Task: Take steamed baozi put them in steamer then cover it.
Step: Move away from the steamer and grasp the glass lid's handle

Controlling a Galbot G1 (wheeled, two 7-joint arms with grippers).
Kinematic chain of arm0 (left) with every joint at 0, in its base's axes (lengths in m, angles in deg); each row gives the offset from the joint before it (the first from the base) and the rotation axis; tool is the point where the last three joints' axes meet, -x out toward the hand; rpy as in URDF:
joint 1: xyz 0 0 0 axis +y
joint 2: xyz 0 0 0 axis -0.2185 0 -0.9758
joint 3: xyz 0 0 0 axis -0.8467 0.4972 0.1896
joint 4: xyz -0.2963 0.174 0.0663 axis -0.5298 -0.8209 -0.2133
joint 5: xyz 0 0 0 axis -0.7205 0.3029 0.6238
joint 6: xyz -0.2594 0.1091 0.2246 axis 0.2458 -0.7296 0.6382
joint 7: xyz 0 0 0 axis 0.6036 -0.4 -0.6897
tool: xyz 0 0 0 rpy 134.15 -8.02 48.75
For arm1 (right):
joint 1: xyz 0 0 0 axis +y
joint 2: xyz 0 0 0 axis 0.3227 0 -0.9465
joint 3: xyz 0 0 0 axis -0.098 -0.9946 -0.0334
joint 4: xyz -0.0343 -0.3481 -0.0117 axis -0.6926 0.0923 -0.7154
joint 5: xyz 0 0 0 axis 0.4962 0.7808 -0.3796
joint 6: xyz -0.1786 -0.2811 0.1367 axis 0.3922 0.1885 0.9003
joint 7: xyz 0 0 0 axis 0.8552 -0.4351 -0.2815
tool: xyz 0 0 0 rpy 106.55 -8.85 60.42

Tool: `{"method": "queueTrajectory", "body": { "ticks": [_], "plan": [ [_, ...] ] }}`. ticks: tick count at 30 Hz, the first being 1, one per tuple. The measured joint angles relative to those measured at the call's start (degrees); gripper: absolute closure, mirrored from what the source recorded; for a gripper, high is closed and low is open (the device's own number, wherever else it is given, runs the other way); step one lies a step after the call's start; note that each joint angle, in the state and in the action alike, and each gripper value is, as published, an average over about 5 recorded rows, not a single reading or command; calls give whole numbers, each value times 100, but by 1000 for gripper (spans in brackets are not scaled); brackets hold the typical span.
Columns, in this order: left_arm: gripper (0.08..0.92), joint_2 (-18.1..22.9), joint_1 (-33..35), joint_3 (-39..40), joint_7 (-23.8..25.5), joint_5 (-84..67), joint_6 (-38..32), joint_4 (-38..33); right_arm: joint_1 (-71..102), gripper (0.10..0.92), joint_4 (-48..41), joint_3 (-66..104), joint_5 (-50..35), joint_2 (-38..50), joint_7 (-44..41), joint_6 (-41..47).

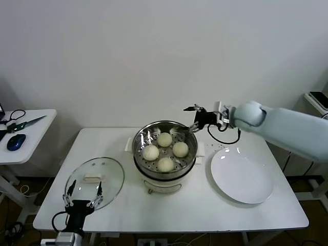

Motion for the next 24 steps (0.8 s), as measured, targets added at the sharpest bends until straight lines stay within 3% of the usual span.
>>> {"method": "queueTrajectory", "body": {
  "ticks": [14,24],
  "plan": [
    [177,-9,-59,-93,-42,1032,61,-221,3997,203,655,4569,769,333,909,-346],
    [177,-240,-168,-136,-6,3768,56,-225,6512,203,1122,7255,1277,-222,1134,-277]
  ]
}}
